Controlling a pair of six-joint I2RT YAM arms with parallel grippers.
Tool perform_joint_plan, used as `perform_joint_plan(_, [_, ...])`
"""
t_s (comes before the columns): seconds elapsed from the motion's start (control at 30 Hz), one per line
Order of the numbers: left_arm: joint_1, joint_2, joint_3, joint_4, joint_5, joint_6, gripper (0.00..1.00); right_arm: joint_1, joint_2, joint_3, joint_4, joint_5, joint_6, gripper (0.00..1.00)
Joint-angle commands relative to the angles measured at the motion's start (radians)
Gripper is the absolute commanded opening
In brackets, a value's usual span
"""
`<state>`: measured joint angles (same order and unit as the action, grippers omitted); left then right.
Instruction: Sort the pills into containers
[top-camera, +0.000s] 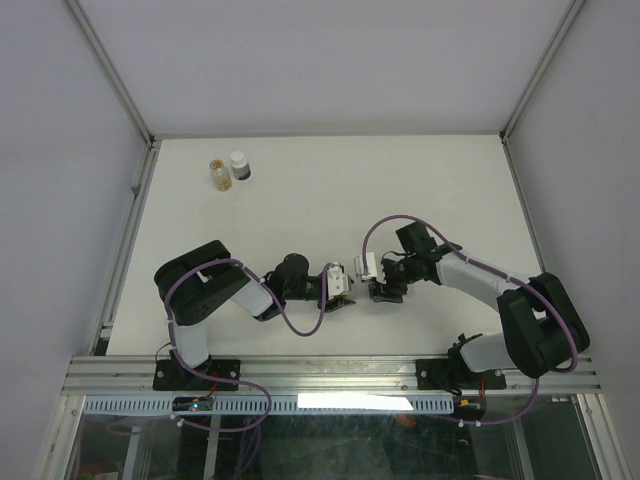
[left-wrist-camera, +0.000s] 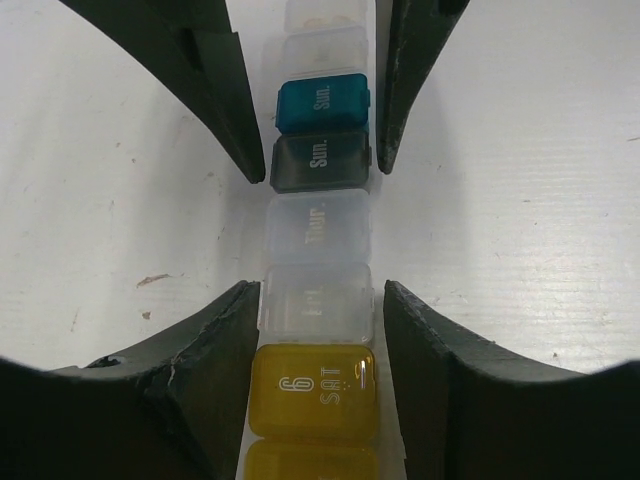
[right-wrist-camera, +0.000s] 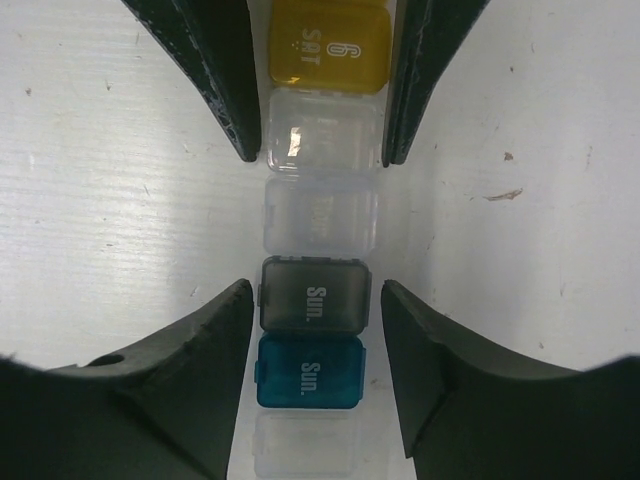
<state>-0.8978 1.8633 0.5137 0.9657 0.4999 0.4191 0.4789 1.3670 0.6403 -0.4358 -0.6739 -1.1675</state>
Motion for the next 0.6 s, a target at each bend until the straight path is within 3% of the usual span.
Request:
perform_joint_plan(0.0, [-0.010, 0.007, 0.024, 0.036, 0.039, -0.007, 0.51, 0.008, 0.010, 0.014, 0.034, -0.010, 0.018, 0.55])
perform_joint_plan(0.33, [-0.009, 0.010, 0.037, 0.014, 0.044, -0.016, 0.42, 0.015, 0.015, 0.016, 0.036, -0.016, 0.029, 0.52])
perform_joint_plan(0.57, [-0.009, 0.004, 0.039, -0.009, 0.055, -0.005, 0.24, 0.013, 0.021, 0.047, 0.003, -0.033, 0.048, 0.36])
